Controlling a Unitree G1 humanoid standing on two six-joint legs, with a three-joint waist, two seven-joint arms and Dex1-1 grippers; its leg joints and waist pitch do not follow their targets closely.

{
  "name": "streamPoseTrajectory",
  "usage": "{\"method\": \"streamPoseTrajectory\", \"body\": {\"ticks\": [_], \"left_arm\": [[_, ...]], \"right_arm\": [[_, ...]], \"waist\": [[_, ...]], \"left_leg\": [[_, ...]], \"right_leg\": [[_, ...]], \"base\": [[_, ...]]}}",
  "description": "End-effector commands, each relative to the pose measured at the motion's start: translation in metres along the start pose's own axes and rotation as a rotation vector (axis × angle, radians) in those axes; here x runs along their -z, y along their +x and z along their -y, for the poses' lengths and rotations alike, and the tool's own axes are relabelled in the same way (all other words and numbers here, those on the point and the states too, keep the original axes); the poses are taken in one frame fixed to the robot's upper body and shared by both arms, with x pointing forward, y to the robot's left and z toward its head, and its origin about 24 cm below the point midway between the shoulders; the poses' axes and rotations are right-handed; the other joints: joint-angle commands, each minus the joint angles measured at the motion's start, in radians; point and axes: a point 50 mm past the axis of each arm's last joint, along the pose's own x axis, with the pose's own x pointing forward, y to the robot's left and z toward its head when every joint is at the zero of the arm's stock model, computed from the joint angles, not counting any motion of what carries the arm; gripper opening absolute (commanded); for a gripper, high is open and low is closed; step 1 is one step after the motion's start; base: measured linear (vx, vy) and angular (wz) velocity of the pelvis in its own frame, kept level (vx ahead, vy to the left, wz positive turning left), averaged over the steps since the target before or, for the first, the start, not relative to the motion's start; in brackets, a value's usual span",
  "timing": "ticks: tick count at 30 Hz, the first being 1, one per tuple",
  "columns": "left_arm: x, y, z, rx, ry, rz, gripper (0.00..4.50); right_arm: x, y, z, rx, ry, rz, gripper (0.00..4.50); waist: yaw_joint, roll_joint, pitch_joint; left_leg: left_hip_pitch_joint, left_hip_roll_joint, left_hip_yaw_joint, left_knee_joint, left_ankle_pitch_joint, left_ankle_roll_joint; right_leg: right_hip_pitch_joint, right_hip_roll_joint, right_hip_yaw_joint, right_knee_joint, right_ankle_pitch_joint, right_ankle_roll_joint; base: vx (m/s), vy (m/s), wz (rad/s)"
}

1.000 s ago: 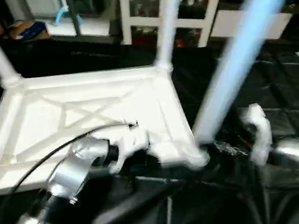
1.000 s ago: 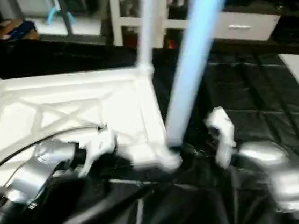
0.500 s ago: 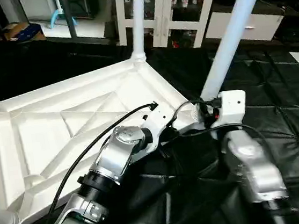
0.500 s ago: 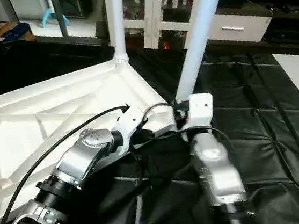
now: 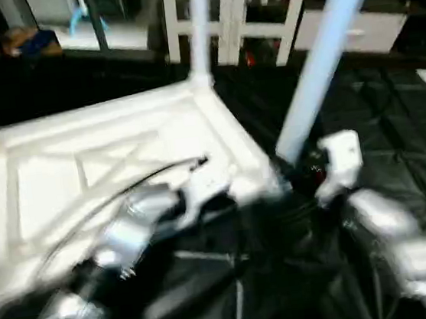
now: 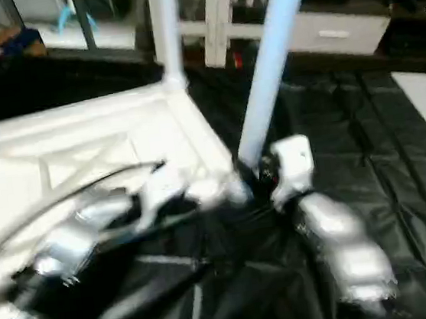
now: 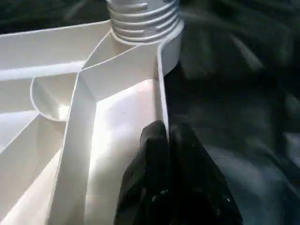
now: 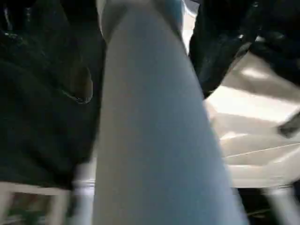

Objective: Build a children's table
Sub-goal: Rotate leg to tighten

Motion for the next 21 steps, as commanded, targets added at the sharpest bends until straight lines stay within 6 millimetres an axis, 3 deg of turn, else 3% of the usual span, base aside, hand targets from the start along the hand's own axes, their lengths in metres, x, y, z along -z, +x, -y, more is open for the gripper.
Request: {"method": "streamPoseTrajectory", "body": {"ticks": [1, 3, 4, 8, 11, 16, 21], "left_arm": [[0.01, 0.01, 0.024, 0.178, -0.028, -0.013, 0.0], [0.008, 0.008, 0.025, 0.2, -0.045, 0.019, 0.0], [0.007, 0.006, 0.026, 0.209, -0.048, 0.025, 0.0], [0.008, 0.002, 0.027, 0.232, -0.041, 0.029, 0.0], [0.009, -0.002, 0.027, 0.245, -0.039, 0.031, 0.0], [0.009, -0.003, 0.027, 0.247, -0.047, 0.038, 0.0], [0.009, -0.003, 0.027, 0.248, -0.049, 0.037, 0.0]], "right_arm": [[-0.006, -0.02, 0.001, -0.163, -0.044, -0.045, 3.31], [-0.005, -0.029, 0.002, -0.231, -0.046, -0.076, 3.31], [-0.006, -0.031, 0.003, -0.245, -0.054, -0.078, 3.31], [-0.009, -0.035, 0.007, -0.285, -0.041, -0.067, 3.31], [-0.008, -0.037, 0.006, -0.343, -0.021, -0.085, 2.97], [-0.002, -0.044, 0.003, -0.434, -0.007, -0.15, 2.54], [0.0, -0.048, 0.004, -0.438, -0.008, -0.166, 2.17]], "waist": [[0.006, 0.01, -0.047], [0.013, 0.01, -0.046], [0.015, 0.012, -0.049], [0.013, 0.008, -0.05], [0.015, 0.005, -0.05], [0.017, 0.004, -0.054], [0.02, 0.003, -0.053]], "left_leg": [[0.024, 0.061, -0.018, -0.083, -0.261, 0.049], [0.03, 0.061, -0.012, -0.081, -0.267, 0.046], [0.022, 0.062, -0.016, -0.083, -0.252, 0.045], [0.015, 0.058, -0.018, -0.082, -0.237, 0.045], [0.015, 0.059, -0.02, -0.081, -0.229, 0.052], [0.014, 0.059, -0.018, -0.075, -0.163, 0.08], [0.015, 0.059, -0.016, -0.074, -0.164, 0.088]], "right_leg": [[0.036, -0.049, 0.032, -0.06, -0.232, -0.238], [0.029, -0.051, 0.036, -0.06, -0.249, -0.236], [0.036, -0.055, 0.036, -0.059, -0.249, -0.234], [0.036, -0.056, 0.035, -0.059, -0.268, -0.22], [0.037, -0.058, 0.034, -0.06, -0.29, -0.216], [0.041, -0.056, 0.032, -0.049, -0.194, -0.243], [0.04, -0.057, 0.031, -0.052, -0.219, -0.246]], "base": [[0.0, 0.0, 0.0], [0.0, 0.0, 0.0], [0.0, 0.0, 0.0], [0.0, 0.0, 0.0], [0.0, 0.0, 0.0], [0.0, 0.0, 0.0], [0.0, 0.0, 0.0]]}}
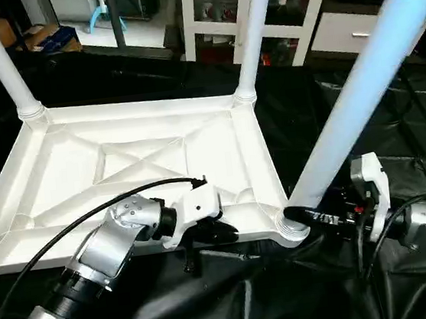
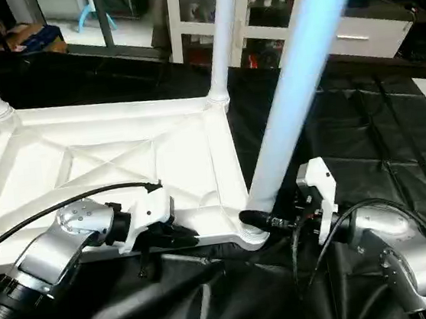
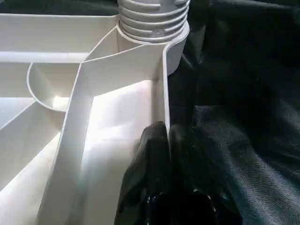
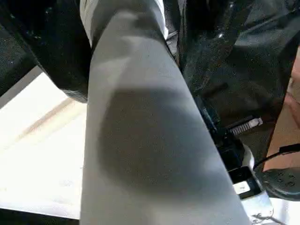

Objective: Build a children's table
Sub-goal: Rotate leg to tighten

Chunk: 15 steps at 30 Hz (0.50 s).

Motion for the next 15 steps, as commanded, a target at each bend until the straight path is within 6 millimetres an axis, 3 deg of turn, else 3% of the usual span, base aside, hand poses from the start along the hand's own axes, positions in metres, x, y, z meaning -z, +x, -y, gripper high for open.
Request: {"method": "streamPoseTrajectory", "body": {"ticks": [1, 7, 11, 12, 14, 15], "left_arm": [[0.005, 0.006, 0.008, 0.057, -0.016, -0.014, 0.0], [0.004, 0.008, 0.004, 0.022, -0.014, -0.026, 0.0], [0.003, 0.011, -0.005, -0.064, -0.039, -0.046, 0.0], [-0.001, 0.015, -0.017, -0.177, -0.086, -0.037, 0.0], [-0.005, 0.018, -0.028, -0.286, -0.125, -0.038, 0.0], [-0.008, 0.02, -0.036, -0.375, -0.165, -0.032, 0.0]], "right_arm": [[0.005, -0.004, -0.001, -0.005, 0.021, -0.021, 2.13], [0.01, 0.002, 0.007, 0.128, 0.04, 0.01, 2.06], [0.015, 0.009, 0.014, 0.28, 0.045, 0.029, 2.04], [0.02, 0.015, 0.024, 0.487, 0.05, 0.029, 2.04], [0.026, 0.018, 0.033, 0.693, 0.066, 0.01, 2.0], [0.03, 0.017, 0.04, 0.863, 0.071, -0.016, 1.98]], "waist": [[-0.001, -0.003, -0.055], [-0.004, -0.002, -0.055], [-0.012, -0.002, -0.051], [-0.015, -0.005, -0.052], [-0.021, -0.002, -0.049], [-0.027, -0.003, -0.05]], "left_leg": [[0.015, 0.058, -0.022, -0.075, -0.171, 0.082], [0.015, 0.057, -0.024, -0.077, -0.187, 0.063], [0.016, 0.055, -0.027, -0.082, -0.258, 0.027], [0.015, 0.055, -0.03, -0.084, -0.273, 0.014], [0.017, 0.051, -0.03, -0.085, -0.301, -0.019], [0.011, 0.05, -0.035, -0.087, -0.299, -0.045]], "right_leg": [[0.036, -0.054, 0.029, -0.054, -0.229, -0.243], [0.035, -0.053, 0.028, -0.056, -0.251, -0.233], [0.028, -0.054, 0.029, -0.068, -0.358, -0.204], [0.028, -0.054, 0.028, -0.071, -0.397, -0.186], [0.017, -0.052, 0.028, -0.076, -0.451, -0.167], [0.019, -0.051, 0.026, -0.075, -0.466, -0.154]], "base": [[0.0, 0.0, 0.0], [0.0, 0.0, 0.0], [0.0, 0.0, 0.0], [0.0, 0.0, 0.0], [-0.037, 0.005, -0.03], [-0.054, 0.008, -0.05]]}}
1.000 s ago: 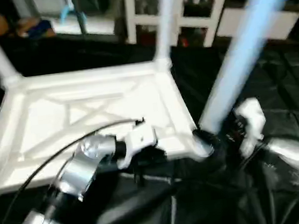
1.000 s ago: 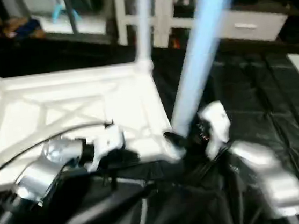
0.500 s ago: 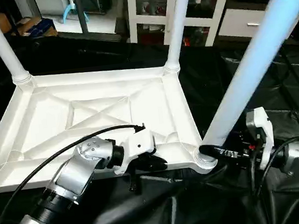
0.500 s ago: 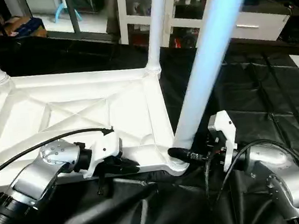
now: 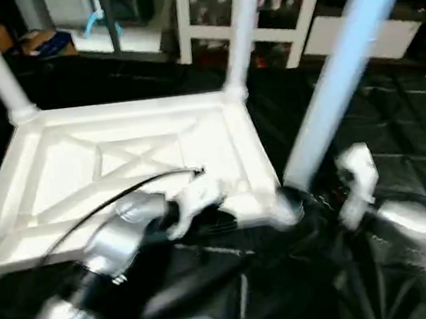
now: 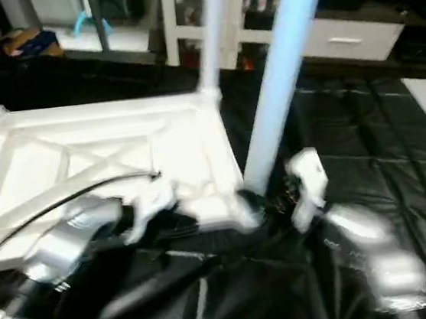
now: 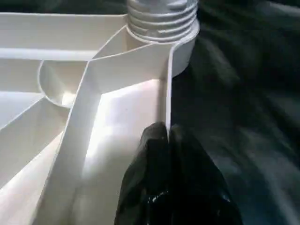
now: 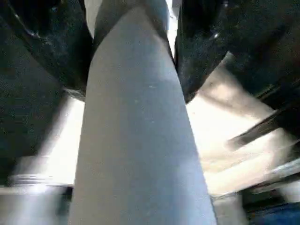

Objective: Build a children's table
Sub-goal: Rotate leg to tighten

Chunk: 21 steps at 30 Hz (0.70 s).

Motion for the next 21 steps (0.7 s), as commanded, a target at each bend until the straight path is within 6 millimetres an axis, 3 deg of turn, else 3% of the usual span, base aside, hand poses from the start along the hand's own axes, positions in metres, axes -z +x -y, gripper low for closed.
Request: {"method": "streamPoseTrajectory", "body": {"ticks": [1, 5, 7, 9, 11, 13, 15, 16, 18, 19, 20, 21], "left_arm": [[0.0, 0.001, -0.011, -0.142, -0.062, -0.013, 0.0], [-0.01, 0.011, -0.021, -0.283, -0.134, 0.016, 0.0], [-0.013, 0.016, -0.021, -0.294, -0.12, 0.012, 0.0], [-0.015, 0.018, -0.018, -0.261, -0.089, 0.012, 0.0], [-0.015, 0.018, -0.017, -0.254, -0.087, 0.011, 0.0], [-0.012, 0.018, -0.015, -0.238, -0.075, 0.001, 0.0], [-0.005, 0.014, -0.009, -0.17, -0.043, -0.014, 0.0], [-0.005, 0.014, -0.009, -0.17, -0.043, -0.014, 0.0], [0.002, 0.011, -0.001, -0.083, -0.018, -0.026, 0.0], [0.003, 0.01, 0.0, -0.063, -0.011, -0.027, 0.0], [0.005, 0.008, 0.002, -0.032, 0.007, -0.026, 0.0], [0.007, 0.003, 0.009, 0.051, 0.039, -0.017, 0.0]], "right_arm": [[0.025, -0.014, 0.034, 0.371, -0.031, -0.16, 1.96], [0.033, -0.013, 0.037, 0.696, 0.009, -0.152, 1.9], [0.033, -0.004, 0.027, 0.716, -0.019, -0.13, 1.9], [0.026, 0.011, 0.01, 0.626, 0.011, -0.059, 1.9], [0.025, 0.012, 0.009, 0.616, 0.02, -0.046, 1.9], [0.021, 0.016, 0.004, 0.58, 0.057, -0.002, 1.9], [0.003, 0.021, -0.008, 0.372, 0.036, 0.088, 2.43], [0.003, 0.021, -0.008, 0.372, 0.036, 0.088, 2.57], [-0.007, 0.016, -0.008, 0.32, 0.024, 0.131, 2.67], [-0.008, 0.014, -0.007, 0.309, 0.024, 0.136, 2.78], [-0.01, 0.012, -0.006, 0.285, 0.026, 0.144, 2.9], [-0.013, 0.009, -0.005, 0.192, 0.038, 0.137, 2.99]], "waist": [[-0.008, 0.001, -0.052], [-0.016, 0.001, -0.053], [-0.014, 0.001, -0.056], [-0.016, 0.004, -0.058], [-0.016, 0.005, -0.058], [-0.017, 0.006, -0.059], [-0.015, 0.006, -0.06], [-0.015, 0.005, -0.061], [-0.013, 0.006, -0.061], [-0.015, 0.006, -0.063], [-0.014, 0.004, -0.062], [-0.013, 0.008, -0.062]], "left_leg": [[0.011, 0.048, -0.039, -0.095, -0.314, -0.052], [0.016, 0.042, -0.034, -0.09, -0.345, -0.045], [0.015, 0.042, -0.034, -0.09, -0.334, -0.036], [0.008, 0.043, -0.036, -0.093, -0.322, -0.025], [0.011, 0.044, -0.033, -0.092, -0.312, -0.019], [0.006, 0.044, -0.032, -0.091, -0.287, -0.006], [0.006, 0.046, -0.031, -0.089, -0.274, 0.011], [0.002, 0.046, -0.031, -0.088, -0.244, 0.02], [0.006, 0.046, -0.028, -0.085, -0.226, 0.036], [-0.001, 0.047, -0.031, -0.086, -0.202, 0.039], [0.002, 0.047, -0.029, -0.085, -0.196, 0.044], [0.007, 0.049, -0.028, -0.082, -0.18, 0.05]], "right_leg": [[0.023, -0.052, 0.022, -0.076, -0.48, -0.139], [0.01, -0.047, 0.026, -0.085, -0.47, -0.116], [0.011, -0.047, 0.027, -0.084, -0.436, -0.107], [0.021, -0.046, 0.025, -0.076, -0.374, -0.113], [0.019, -0.044, 0.026, -0.074, -0.335, -0.122], [0.026, -0.044, 0.027, -0.067, -0.277, -0.142], [0.031, -0.045, 0.027, -0.063, -0.247, -0.154], [0.036, -0.046, 0.028, -0.058, -0.209, -0.166], [0.034, -0.046, 0.028, -0.058, -0.191, -0.182], [0.043, -0.047, 0.028, -0.051, -0.175, -0.191], [0.04, -0.047, 0.028, -0.052, -0.169, -0.195], [0.037, -0.046, 0.028, -0.049, -0.144, -0.21]], "base": [[-0.051, 0.02, -0.09], [0.0, 0.0, 0.0], [0.0, 0.0, 0.0], [0.0, 0.0, 0.0], [0.0, 0.0, 0.0], [0.0, 0.0, 0.0], [0.0, 0.0, 0.0], [0.0, 0.0, 0.0], [0.0, 0.0, 0.0], [0.0, 0.0, 0.0], [0.0, 0.0, 0.0], [0.0, 0.0, 0.0]]}}
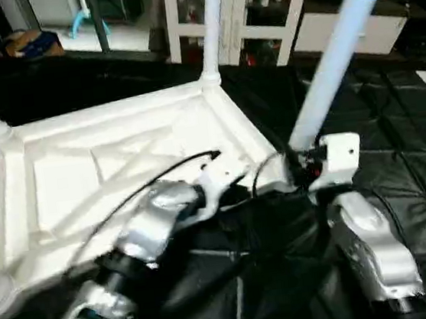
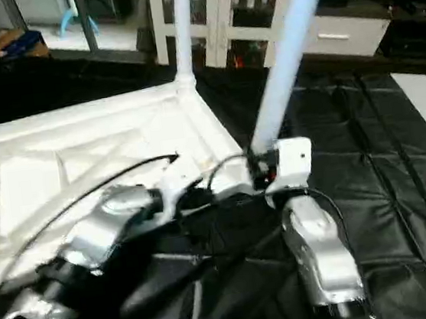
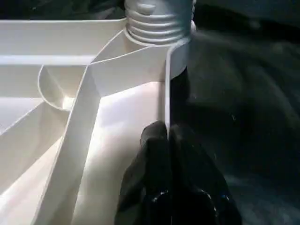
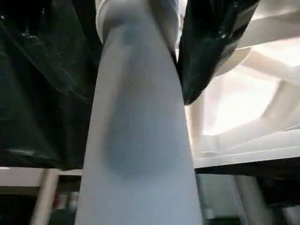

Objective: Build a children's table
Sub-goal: Rotate leg to tighten

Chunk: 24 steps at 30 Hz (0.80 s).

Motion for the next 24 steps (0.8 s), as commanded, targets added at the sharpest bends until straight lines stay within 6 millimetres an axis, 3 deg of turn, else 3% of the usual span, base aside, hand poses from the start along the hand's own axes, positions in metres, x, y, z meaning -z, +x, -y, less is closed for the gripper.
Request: {"method": "streamPoseTrajectory", "body": {"ticks": [1, 4, 5, 6, 7, 9, 15, 20, 22, 24], "left_arm": [[0.019, -0.012, 0.02, 0.221, 0.047, -0.026, 0.0], [0.026, -0.02, 0.023, 0.288, 0.059, -0.04, 0.0], [0.027, -0.022, 0.022, 0.287, 0.048, -0.036, 0.0], [0.028, -0.025, 0.021, 0.29, 0.037, -0.033, 0.0], [0.029, -0.029, 0.02, 0.302, 0.026, -0.028, 0.0], [0.03, -0.033, 0.021, 0.327, 0.018, -0.027, 0.0], [0.031, -0.041, 0.022, 0.365, 0.023, -0.02, 0.0], [0.029, -0.039, 0.025, 0.385, 0.025, -0.008, 0.0], [0.028, -0.039, 0.026, 0.39, 0.025, -0.004, 0.0], [0.027, -0.038, 0.027, 0.394, 0.025, -0.003, 0.0]], "right_arm": [[-0.013, -0.012, 0.01, -0.208, 0.011, -0.013, 3.04], [-0.009, -0.022, 0.013, -0.365, -0.015, -0.109, 3.34], [-0.006, -0.027, 0.017, -0.407, -0.006, -0.159, 3.34], [-0.005, -0.031, 0.019, -0.457, -0.022, -0.186, 3.34], [-0.003, -0.04, 0.024, -0.552, -0.053, -0.233, 3.34], [-0.003, -0.046, 0.026, -0.62, -0.07, -0.256, 3.34], [-0.008, -0.055, 0.032, -0.74, -0.037, -0.286, 3.34], [-0.01, -0.05, 0.03, -0.767, 0.001, -0.267, 3.0], [-0.009, -0.05, 0.027, -0.784, 0.017, -0.258, 2.95], [-0.009, -0.05, 0.025, -0.798, 0.03, -0.259, 2.62]], "waist": [[0.006, 0.007, -0.065], [0.009, 0.011, -0.062], [0.01, 0.01, -0.061], [0.012, 0.016, -0.058], [0.019, 0.013, -0.055], [0.028, 0.007, -0.051], [0.027, 0.006, -0.051], [0.026, 0.005, -0.054], [0.028, 0.004, -0.057], [0.03, 0.004, -0.059]], "left_leg": [[0.008, 0.05, -0.025, -0.079, -0.159, 0.07], [0.015, 0.052, -0.018, -0.075, -0.111, 0.104], [0.015, 0.053, -0.017, -0.075, -0.113, 0.106], [0.016, 0.053, -0.017, -0.076, -0.121, 0.104], [0.021, 0.056, -0.015, -0.077, -0.169, 0.091], [0.02, 0.058, -0.016, -0.081, -0.21, 0.069], [0.019, 0.057, -0.021, -0.083, -0.235, 0.049], [0.018, 0.057, -0.02, -0.081, -0.196, 0.055], [0.018, 0.056, -0.019, -0.077, -0.166, 0.068], [0.018, 0.056, -0.018, -0.075, -0.135, 0.082]], "right_leg": [[0.051, -0.05, 0.029, -0.044, -0.111, -0.223], [0.05, -0.047, 0.028, -0.035, -0.029, -0.27], [0.051, -0.048, 0.029, -0.036, -0.034, -0.275], [0.05, -0.049, 0.029, -0.037, -0.045, -0.28], [0.047, -0.051, 0.03, -0.044, -0.114, -0.282], [0.045, -0.056, 0.032, -0.054, -0.206, -0.26], [0.041, -0.057, 0.031, -0.06, -0.287, -0.232], [0.041, -0.055, 0.03, -0.054, -0.243, -0.242], [0.043, -0.056, 0.03, -0.05, -0.207, -0.252], [0.044, -0.055, 0.029, -0.045, -0.162, -0.264]], "base": [[0.0, 0.0, 0.0], [0.0, 0.0, 0.0], [0.0, 0.0, 0.0], [0.0, 0.0, 0.0], [0.0, 0.0, 0.0], [0.0, 0.0, 0.0], [0.0, 0.0, 0.0], [0.0, 0.0, 0.0], [0.0, 0.0, 0.0], [0.0, 0.0, 0.0]]}}
